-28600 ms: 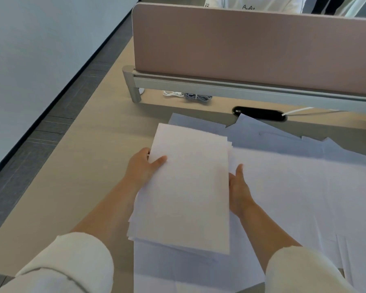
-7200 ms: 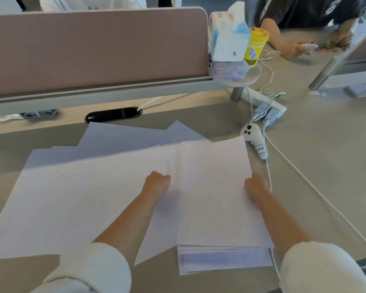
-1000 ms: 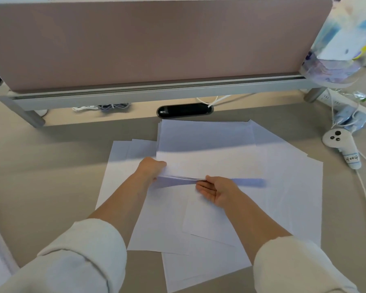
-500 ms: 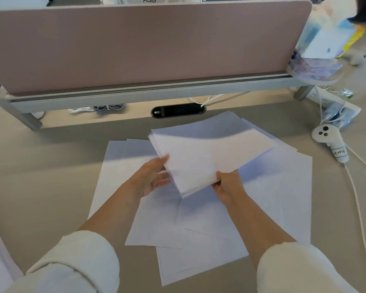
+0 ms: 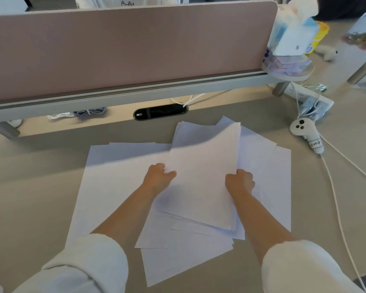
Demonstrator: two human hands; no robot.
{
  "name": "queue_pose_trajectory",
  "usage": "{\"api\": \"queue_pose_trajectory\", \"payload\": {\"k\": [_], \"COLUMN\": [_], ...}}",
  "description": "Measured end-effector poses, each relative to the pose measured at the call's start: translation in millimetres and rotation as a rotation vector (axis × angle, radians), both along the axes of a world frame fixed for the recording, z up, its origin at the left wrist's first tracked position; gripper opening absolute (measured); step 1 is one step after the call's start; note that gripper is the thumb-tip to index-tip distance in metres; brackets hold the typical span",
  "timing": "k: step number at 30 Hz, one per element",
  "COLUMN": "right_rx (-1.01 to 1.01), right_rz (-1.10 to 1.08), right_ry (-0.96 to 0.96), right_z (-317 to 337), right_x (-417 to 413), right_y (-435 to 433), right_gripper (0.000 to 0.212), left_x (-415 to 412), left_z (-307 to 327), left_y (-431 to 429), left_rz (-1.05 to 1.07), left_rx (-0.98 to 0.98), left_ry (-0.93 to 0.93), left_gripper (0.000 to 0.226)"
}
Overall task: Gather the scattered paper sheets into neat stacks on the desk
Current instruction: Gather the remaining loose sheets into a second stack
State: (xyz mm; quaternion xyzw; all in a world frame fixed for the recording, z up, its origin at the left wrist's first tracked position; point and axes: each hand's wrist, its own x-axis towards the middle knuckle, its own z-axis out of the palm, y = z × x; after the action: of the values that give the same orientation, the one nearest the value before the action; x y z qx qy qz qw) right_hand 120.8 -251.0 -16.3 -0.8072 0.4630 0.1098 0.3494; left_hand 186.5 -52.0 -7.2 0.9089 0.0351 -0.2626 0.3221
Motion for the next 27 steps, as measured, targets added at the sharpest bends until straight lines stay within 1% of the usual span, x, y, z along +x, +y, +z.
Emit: {"api": "queue_pose_trajectory", "payload": {"k": [1, 2, 3, 4, 6, 8, 10, 12, 13, 14, 16, 19, 21, 23, 25, 26, 27], "right_rx": [-0.013, -0.018, -0.016, -0.010, 0.011, 0.021, 0.014, 0.010, 0.026, 0.047, 0.079, 0.096, 0.114, 0.148, 0.195, 0.218, 0.239], "right_rz": [0.017, 0.031, 0.036, 0.033, 0.015, -0.002, 0.015, 0.034, 0.024, 0.008, -0.024, -0.043, -0.052, -0.070, -0.118, -0.141, -0.160], "right_ry": [0.025, 0.033, 0.038, 0.040, 0.039, 0.037, 0.036, 0.020, 0.011, -0.012, -0.077, -0.116, -0.116, -0.143, -0.205, -0.221, -0.216], "right_z": [0.9, 2.1, 2.7, 3.7, 6.3, 10.6, 13.3, 15.2, 14.7, 11.9, 6.1, 2.0, 1.3, -0.1, -0.2, 1.3, 1.6], "right_x": [1.5, 1.9, 2.1, 2.5, 3.3, 2.1, 0.6, 0.1, 0.4, 1.3, 2.7, 2.2, 1.5, 1.3, 0.7, -0.1, -0.6], "right_y": [-1.2, -3.2, -5.9, -7.8, -11.7, -13.9, -17.2, -17.2, -17.2, -18.1, -22.0, -28.6, -31.4, -33.0, -33.3, -32.6, -32.6], "right_gripper": [0.036, 0.040, 0.041, 0.040, 0.041, 0.042, 0.038, 0.034, 0.032, 0.028, 0.024, 0.032, 0.035, 0.030, 0.011, 0.016, 0.033], "left_x": [0.8, 1.9, 2.5, 2.8, 2.8, 1.9, 2.6, 4.1, 4.6, 4.5, 4.6, 3.6, 3.6, 4.7, 6.4, 6.8, 6.7], "left_z": [-0.4, -0.5, -1.0, -1.3, -0.8, -1.0, -1.2, -0.7, -0.3, 0.4, -2.2, -7.8, -10.0, -12.2, -13.2, -13.7, -13.4], "left_y": [-2.2, -3.5, -4.2, -3.9, -3.3, -3.1, -5.2, -8.0, -10.2, -12.2, -15.6, -15.5, -14.9, -14.1, -13.6, -13.1, -12.7], "left_rz": [-0.008, -0.005, -0.001, 0.011, 0.031, 0.014, 0.010, 0.019, 0.023, 0.024, 0.029, 0.088, 0.116, 0.138, 0.156, 0.166, 0.177], "left_rx": [0.027, 0.038, 0.030, 0.014, 0.007, 0.050, 0.086, 0.094, 0.085, 0.074, 0.033, -0.033, -0.061, -0.087, -0.117, -0.137, -0.161], "left_ry": [0.016, 0.040, 0.069, 0.100, 0.160, 0.180, 0.167, 0.115, 0.090, 0.080, 0.092, 0.117, 0.133, 0.142, 0.158, 0.167, 0.175], "left_gripper": [0.046, 0.038, 0.028, 0.025, 0.030, 0.029, 0.028, 0.024, 0.020, 0.021, 0.016, 0.035, 0.030, 0.017, 0.023, 0.026, 0.027]}}
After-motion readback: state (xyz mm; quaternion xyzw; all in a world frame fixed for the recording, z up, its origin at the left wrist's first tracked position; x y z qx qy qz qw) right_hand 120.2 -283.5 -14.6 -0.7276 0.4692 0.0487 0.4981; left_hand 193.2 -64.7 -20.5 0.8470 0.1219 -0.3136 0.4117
